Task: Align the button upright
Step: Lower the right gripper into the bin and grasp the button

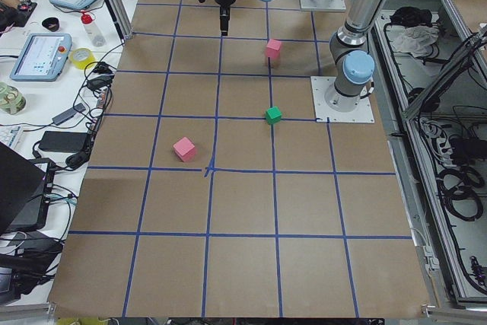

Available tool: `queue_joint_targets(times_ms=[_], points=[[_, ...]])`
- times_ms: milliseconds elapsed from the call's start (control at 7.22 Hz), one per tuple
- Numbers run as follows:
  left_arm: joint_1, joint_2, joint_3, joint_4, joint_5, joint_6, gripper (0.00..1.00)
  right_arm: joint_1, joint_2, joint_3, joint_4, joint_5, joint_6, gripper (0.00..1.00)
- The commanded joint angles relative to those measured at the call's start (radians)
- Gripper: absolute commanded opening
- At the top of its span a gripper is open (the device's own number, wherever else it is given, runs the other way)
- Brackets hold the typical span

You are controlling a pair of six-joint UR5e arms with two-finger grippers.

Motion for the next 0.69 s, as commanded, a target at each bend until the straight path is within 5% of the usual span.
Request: queue_joint_targets(times_ms=[0,415,554], points=[[0.000,0.000,0.000,0.000,-0.001,0.000,1.00,0.000,0.003,0.001,0.010,-0.012,-0.001,0.69],[0.000,0.000,0.000,0.000,0.000,0.000,1.00,0.000,-0.003,-0.006,0.018,-0.024,-0.037,0.05],[0.000,0.000,0.000,0.000,0.000,0.000,1.00,0.000,-0.011,-0.031,0.023,-0.024,-0.051,0.00]])
